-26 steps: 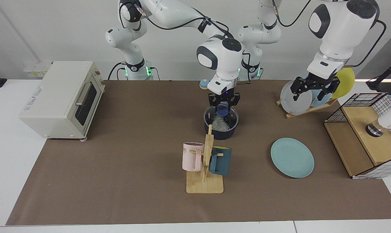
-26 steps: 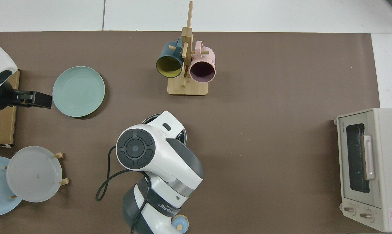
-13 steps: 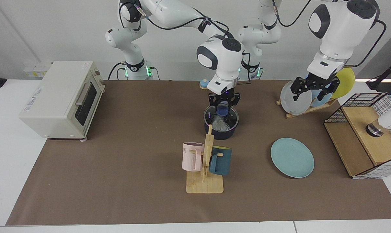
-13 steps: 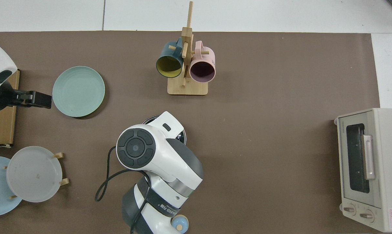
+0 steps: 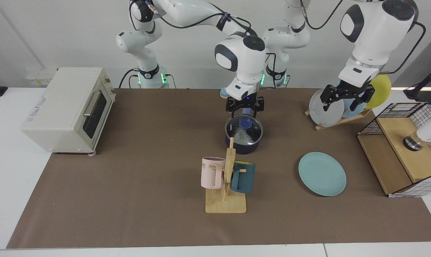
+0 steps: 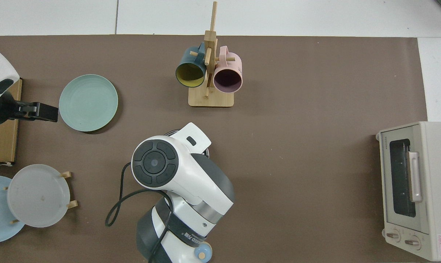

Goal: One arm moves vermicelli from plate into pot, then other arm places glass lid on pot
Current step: 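Open the right gripper and withdraw it from the lidded pot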

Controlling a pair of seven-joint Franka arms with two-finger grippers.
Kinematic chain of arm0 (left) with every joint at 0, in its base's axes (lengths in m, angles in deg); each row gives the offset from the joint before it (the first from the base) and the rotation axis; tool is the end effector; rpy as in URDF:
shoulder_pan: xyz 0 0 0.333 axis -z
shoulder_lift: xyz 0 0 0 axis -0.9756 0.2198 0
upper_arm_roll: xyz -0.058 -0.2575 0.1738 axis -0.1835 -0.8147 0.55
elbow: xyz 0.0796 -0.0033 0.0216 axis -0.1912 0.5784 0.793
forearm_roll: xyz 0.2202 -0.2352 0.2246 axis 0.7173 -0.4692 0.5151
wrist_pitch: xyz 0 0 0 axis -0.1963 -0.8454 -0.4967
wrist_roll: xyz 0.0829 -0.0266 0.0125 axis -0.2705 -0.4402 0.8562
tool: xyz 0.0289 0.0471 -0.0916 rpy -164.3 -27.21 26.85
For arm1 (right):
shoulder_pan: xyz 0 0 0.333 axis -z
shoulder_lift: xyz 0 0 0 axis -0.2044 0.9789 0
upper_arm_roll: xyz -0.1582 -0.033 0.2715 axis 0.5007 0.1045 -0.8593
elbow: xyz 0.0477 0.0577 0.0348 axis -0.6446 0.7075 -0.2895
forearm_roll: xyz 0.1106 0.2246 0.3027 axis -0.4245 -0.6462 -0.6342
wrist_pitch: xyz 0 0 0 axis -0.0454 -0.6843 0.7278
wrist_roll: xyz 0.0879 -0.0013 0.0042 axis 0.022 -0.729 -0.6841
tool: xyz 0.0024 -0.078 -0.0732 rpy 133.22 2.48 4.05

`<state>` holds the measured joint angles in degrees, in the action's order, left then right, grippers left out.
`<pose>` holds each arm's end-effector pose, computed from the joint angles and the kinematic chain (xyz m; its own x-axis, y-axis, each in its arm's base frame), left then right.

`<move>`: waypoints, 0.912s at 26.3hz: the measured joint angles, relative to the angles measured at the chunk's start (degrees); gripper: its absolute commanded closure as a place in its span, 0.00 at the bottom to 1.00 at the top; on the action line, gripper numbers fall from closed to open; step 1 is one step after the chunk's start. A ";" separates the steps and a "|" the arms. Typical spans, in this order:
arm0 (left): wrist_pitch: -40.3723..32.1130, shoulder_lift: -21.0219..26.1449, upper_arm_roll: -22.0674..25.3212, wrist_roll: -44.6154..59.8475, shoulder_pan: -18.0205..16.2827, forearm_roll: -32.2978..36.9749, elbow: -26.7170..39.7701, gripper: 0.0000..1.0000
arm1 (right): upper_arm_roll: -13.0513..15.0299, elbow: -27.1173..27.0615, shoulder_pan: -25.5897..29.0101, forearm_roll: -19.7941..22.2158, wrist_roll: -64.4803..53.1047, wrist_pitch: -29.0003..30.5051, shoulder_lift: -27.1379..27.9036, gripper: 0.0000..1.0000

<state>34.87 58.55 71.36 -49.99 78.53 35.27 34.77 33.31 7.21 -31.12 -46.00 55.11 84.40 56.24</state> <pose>0.5764 -0.0111 0.5974 0.9934 -0.0997 0.0571 -0.0966 -0.9938 -0.0556 0.5035 0.4806 0.4457 0.9964 -0.0571 0.0621 -0.0556 -0.9981 -0.0256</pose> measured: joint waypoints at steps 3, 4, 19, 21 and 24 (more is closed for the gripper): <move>0.00 0.00 0.00 0.00 0.00 0.00 0.00 0.00 | 0.65 -0.42 0.90 0.02 0.01 -2.28 -2.49 0.00; 0.00 0.00 0.00 0.00 0.00 0.00 0.00 0.00 | 0.82 -0.45 1.66 0.04 0.01 -3.60 -3.69 0.00; 0.00 0.00 0.00 0.00 0.00 0.00 0.00 0.00 | 1.31 9.94 27.43 0.41 -20.91 -15.01 -23.81 0.00; -0.01 0.00 0.00 0.00 0.00 0.00 0.00 0.00 | 1.33 10.47 29.89 0.41 -24.60 -15.01 -24.19 0.00; -0.01 0.00 0.00 0.00 0.00 0.00 0.00 0.00 | 1.32 10.76 32.80 0.41 -29.28 -15.01 -24.27 0.00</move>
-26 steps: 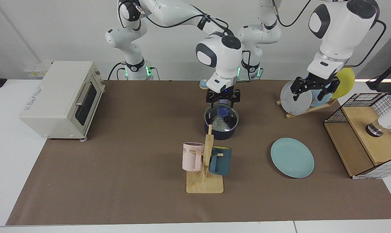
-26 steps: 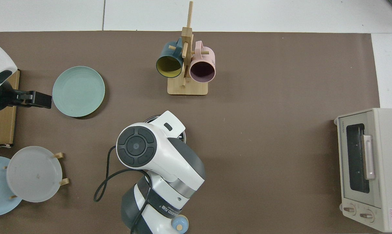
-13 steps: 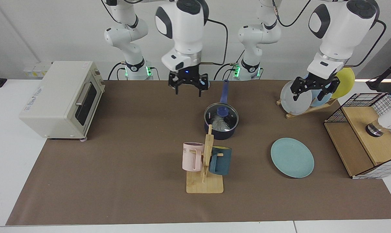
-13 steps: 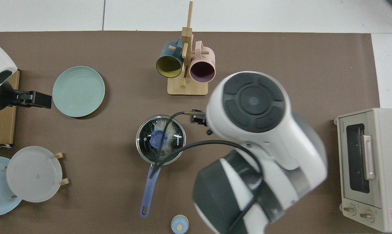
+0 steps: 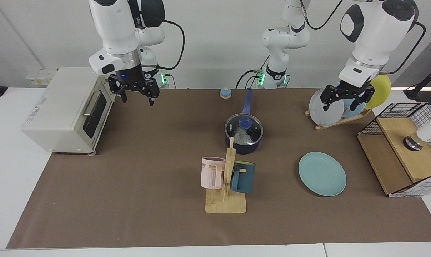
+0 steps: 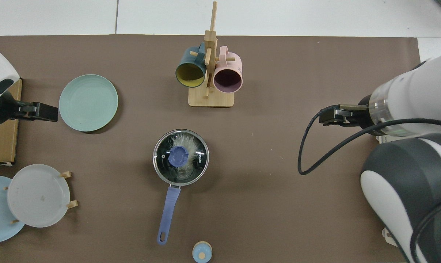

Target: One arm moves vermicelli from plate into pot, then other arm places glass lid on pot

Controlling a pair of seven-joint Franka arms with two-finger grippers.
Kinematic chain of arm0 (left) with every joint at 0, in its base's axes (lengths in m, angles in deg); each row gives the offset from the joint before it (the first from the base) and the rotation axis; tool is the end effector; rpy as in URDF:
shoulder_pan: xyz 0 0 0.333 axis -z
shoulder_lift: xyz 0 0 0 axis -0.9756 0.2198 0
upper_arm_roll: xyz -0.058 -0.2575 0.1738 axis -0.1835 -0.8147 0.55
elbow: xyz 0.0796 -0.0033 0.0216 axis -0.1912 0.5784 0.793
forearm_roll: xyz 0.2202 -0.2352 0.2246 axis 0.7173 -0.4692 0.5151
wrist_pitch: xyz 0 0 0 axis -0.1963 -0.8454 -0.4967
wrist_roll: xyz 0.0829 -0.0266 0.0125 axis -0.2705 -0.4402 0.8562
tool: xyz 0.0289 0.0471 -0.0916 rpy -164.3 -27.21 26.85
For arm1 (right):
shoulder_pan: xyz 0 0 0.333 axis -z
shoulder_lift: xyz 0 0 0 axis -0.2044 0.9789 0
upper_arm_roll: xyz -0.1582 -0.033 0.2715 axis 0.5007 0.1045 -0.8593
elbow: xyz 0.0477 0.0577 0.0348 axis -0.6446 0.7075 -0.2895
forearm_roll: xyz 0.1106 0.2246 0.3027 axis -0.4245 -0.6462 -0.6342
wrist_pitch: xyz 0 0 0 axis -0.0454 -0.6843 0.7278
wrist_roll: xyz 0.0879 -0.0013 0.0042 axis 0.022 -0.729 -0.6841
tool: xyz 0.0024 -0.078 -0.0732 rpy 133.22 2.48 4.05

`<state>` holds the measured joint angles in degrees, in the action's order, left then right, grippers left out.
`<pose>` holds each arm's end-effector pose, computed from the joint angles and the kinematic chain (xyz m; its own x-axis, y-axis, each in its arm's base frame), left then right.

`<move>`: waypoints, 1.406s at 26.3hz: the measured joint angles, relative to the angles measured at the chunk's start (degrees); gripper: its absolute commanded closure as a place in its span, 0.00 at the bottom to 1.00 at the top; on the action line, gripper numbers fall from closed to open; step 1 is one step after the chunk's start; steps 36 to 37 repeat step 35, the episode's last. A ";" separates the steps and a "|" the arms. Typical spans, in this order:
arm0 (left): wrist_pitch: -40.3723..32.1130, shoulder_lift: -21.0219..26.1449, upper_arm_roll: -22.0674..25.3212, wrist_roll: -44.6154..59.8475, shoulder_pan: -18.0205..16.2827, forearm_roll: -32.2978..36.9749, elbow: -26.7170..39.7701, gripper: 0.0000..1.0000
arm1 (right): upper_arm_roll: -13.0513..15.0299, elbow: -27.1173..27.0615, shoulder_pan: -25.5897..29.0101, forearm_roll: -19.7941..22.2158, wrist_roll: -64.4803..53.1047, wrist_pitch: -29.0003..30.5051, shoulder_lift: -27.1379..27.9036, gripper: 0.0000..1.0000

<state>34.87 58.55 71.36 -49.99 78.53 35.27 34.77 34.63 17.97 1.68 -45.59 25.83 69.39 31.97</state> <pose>0.5764 -0.0111 0.5974 0.9934 -0.0997 0.0571 -0.0966 -0.9938 -0.0556 0.5618 0.0941 0.6001 0.9881 -0.1462 0.0475 -0.1478 -0.9885 0.0332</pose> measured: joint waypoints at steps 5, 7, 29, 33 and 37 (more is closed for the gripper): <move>0.00 0.00 0.00 0.00 0.00 0.00 0.00 0.00 | -0.06 1.47 4.12 0.01 -5.94 0.00 -0.55 0.00; 0.00 0.00 0.00 0.00 0.00 0.00 0.00 0.00 | -0.05 2.57 5.52 0.01 -7.29 0.00 -1.11 0.00; 0.00 0.00 -0.05 0.00 0.00 0.00 0.00 0.00 | -0.39 5.00 11.17 -0.04 -9.99 0.16 -2.56 0.00; 0.00 0.00 -0.06 0.00 0.00 0.00 0.00 0.00 | -0.68 5.03 11.14 -0.08 -10.44 0.16 -2.56 0.00; 0.00 0.00 -0.07 0.00 0.01 0.00 0.00 0.00 | -0.84 5.05 11.10 -0.09 -10.97 0.16 -2.56 0.00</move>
